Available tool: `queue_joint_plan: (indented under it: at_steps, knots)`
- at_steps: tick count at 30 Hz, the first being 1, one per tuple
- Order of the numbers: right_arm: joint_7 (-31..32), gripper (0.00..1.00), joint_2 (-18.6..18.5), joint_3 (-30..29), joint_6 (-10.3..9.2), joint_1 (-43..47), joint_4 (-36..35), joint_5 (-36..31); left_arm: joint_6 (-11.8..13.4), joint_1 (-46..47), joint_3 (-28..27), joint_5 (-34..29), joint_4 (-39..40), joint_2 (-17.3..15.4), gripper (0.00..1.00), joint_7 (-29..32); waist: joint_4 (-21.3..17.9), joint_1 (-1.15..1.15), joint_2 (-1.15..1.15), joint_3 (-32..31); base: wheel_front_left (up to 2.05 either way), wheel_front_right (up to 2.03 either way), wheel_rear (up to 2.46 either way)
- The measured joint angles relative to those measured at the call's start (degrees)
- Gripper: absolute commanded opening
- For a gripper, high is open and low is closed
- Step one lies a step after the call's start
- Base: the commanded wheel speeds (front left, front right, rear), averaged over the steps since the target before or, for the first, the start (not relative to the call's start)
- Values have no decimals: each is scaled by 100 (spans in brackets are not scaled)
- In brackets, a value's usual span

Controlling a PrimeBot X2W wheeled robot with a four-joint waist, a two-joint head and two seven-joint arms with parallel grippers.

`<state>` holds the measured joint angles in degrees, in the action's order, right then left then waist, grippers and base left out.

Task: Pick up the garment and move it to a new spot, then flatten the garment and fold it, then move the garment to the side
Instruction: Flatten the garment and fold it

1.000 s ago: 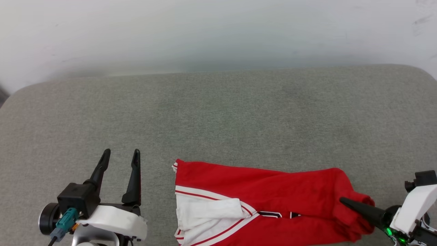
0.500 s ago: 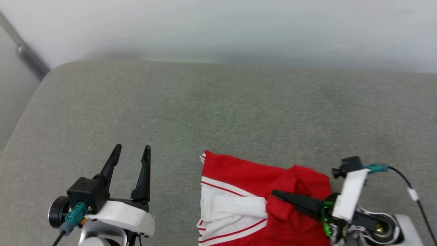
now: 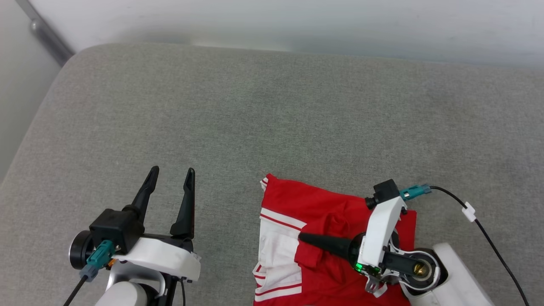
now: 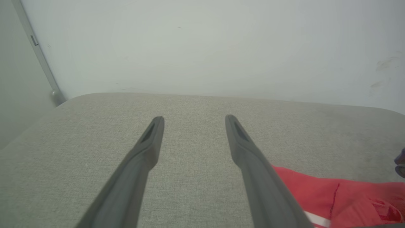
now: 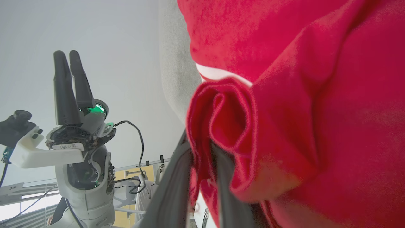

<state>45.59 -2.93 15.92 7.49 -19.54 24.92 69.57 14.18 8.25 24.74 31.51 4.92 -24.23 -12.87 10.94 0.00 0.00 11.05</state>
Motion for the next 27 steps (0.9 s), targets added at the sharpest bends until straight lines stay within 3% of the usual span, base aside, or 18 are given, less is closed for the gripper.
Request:
queue_joint_plan:
  at_steps: [9, 14, 18, 23, 27]
  knots:
    - [-392, 100, -22, 539, 0, -176, -302, 26, -54, 54, 18, 0, -152, -1, 100, -43, -182, 0, 0, -75, 0, 0, 0]
    - [-969, 100, -605, 1054, 0, -191, -856, -1027, -31, 38, 7, 10, -177, -23, 100, -37, -317, 0, 0, -221, 0, 0, 0]
    - [-1625, 100, -1071, 1125, 1, -161, -1054, -2092, 42, -49, -3, 23, -174, -30, 100, -34, -454, 0, 0, -335, 0, 0, 0]
    - [-2421, 100, -1449, 433, 1, 107, -1088, -3517, 148, -147, -47, 33, -145, -45, 100, -36, -657, 0, 0, -438, 0, 0, 0]
    - [-3066, 100, -1366, -700, 1, 485, -1243, -4413, 222, -225, -91, 20, -124, -62, 100, -51, -806, 0, 0, -495, 0, 0, 0]
